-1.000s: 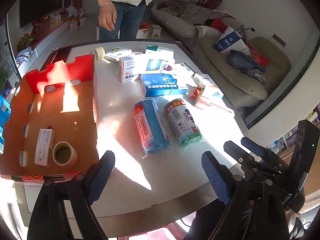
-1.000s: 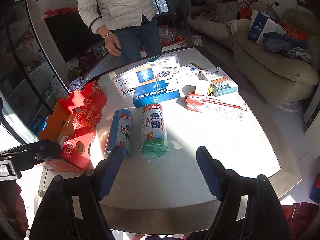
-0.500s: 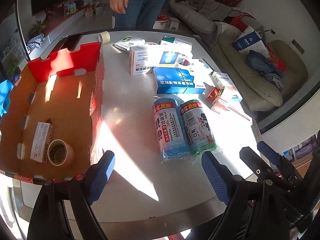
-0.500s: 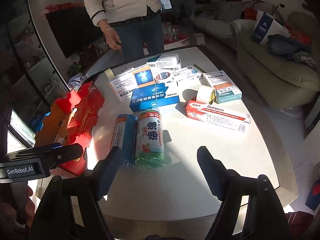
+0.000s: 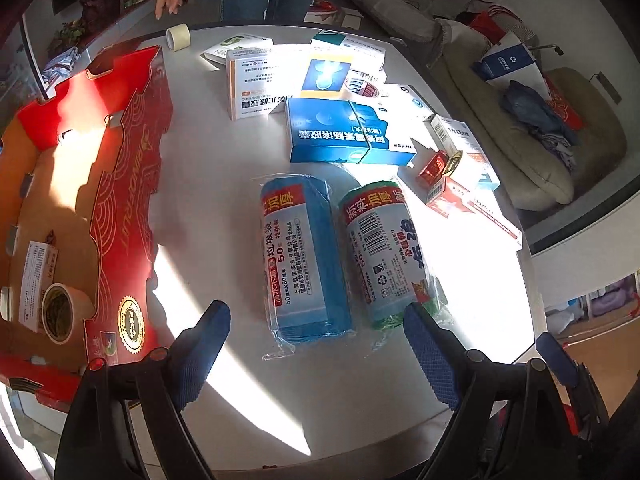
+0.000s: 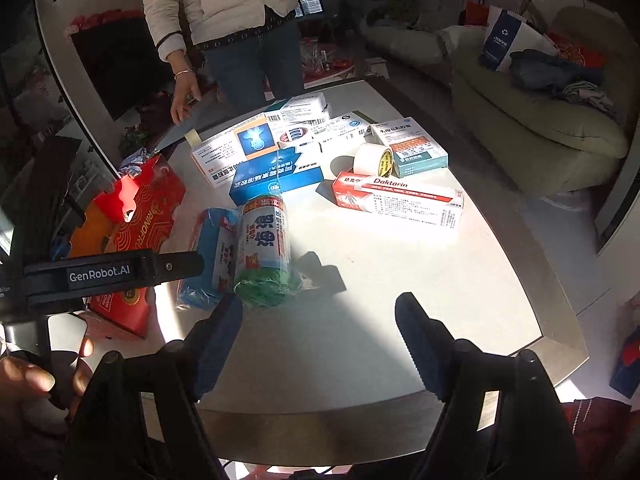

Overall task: Organize objects
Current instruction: 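Grasp the blue trash-bag roll with the left tool while the right grasps the green-labelled roll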

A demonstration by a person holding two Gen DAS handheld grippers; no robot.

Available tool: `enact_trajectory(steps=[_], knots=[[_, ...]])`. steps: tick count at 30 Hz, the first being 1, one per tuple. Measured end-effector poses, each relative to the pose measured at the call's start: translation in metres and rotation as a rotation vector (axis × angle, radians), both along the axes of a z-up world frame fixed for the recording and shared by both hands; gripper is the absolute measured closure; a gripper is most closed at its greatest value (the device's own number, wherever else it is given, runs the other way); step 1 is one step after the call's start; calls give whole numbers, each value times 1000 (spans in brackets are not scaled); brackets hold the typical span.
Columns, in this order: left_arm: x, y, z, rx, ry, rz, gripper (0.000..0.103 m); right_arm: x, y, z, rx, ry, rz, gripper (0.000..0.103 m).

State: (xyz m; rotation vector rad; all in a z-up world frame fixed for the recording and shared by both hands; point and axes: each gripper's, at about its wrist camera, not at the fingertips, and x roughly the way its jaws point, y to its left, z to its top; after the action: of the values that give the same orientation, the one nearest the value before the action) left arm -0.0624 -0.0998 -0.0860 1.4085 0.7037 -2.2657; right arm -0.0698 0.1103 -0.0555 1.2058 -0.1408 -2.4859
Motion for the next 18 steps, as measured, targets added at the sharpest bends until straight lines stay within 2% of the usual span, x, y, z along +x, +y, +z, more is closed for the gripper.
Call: enact_trajectory(steps=[9,11,12,14,15,18], knots=[[-14,-28,-43,95,-56,157,13,-14,-11,-1,38,17,25,25],[-17,-29,-47,86,-52,155,14,-19,-19,-1,60,22,42,25],[-19,-28,-46,70,-50,141,21,-22,-23,-2,69,24,51,25],[-25,-27,-45,52,-57,111,26,-28,-32,-3,83,20,73,22],[-25,-27,-45,47,-57,104,26,-31,-36,-5,92,15,83,18],[-23,-31,-44,52,-50,106,26,-41,-52,-13,128,-5,123,17]])
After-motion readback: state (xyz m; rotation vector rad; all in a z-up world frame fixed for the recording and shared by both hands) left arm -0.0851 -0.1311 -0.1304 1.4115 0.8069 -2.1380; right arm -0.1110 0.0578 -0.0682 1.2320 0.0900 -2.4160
